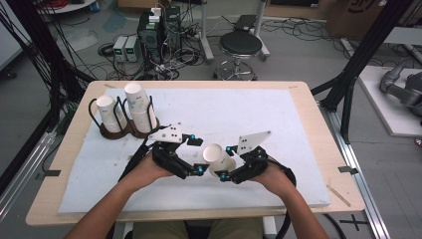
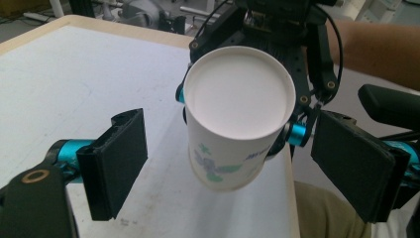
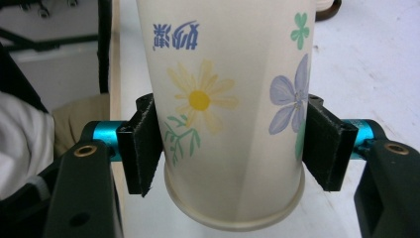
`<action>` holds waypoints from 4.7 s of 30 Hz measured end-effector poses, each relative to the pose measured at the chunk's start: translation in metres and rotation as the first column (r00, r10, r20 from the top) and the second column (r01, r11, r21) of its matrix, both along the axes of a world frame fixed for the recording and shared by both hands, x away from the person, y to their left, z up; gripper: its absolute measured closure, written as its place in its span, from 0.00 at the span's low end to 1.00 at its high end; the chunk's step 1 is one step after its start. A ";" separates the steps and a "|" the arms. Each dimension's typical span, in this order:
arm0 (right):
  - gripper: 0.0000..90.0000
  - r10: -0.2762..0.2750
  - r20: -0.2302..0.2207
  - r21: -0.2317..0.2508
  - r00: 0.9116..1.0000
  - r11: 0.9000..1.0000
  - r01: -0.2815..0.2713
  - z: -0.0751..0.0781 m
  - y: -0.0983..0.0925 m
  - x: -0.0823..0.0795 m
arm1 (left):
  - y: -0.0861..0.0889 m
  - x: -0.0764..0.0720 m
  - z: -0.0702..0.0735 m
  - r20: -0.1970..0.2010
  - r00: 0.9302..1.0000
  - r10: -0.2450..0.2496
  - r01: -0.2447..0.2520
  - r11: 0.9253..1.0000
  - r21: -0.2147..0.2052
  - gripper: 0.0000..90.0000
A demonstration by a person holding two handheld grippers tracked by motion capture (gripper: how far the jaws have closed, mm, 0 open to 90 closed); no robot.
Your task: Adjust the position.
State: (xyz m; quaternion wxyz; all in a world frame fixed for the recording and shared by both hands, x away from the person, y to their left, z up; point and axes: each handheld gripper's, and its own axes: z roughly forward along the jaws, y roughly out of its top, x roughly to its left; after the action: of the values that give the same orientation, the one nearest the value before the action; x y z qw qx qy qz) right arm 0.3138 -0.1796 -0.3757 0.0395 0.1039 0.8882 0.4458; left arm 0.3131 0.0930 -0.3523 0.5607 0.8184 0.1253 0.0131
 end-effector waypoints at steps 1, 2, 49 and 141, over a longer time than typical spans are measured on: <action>0.37 0.007 -0.005 -0.014 1.000 1.000 -0.007 0.002 0.000 0.001 | 0.001 0.000 0.000 -0.002 1.000 0.001 -0.001 1.000 0.002 0.16; 0.37 0.013 -0.010 -0.028 1.000 1.000 -0.013 0.004 0.001 0.002 | 0.002 0.000 0.000 -0.004 1.000 -0.001 0.001 1.000 0.003 0.16; 0.36 0.211 -0.160 -0.496 0.964 0.827 -0.263 0.037 0.058 0.006 | -0.016 -0.008 -0.011 -0.016 0.989 -0.145 0.146 0.980 0.132 0.39; 0.22 0.037 -0.090 0.282 0.995 0.959 -0.011 -0.021 -0.005 -0.016 | 0.020 -0.020 -0.038 0.035 0.995 -0.097 0.102 0.971 -0.217 0.41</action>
State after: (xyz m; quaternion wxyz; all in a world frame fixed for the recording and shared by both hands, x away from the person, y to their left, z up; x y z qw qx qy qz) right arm 0.2975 -0.1851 -0.3967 -0.0230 0.1185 0.8179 0.5625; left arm 0.2929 0.1130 -0.3904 0.6488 0.7567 0.0781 -0.0191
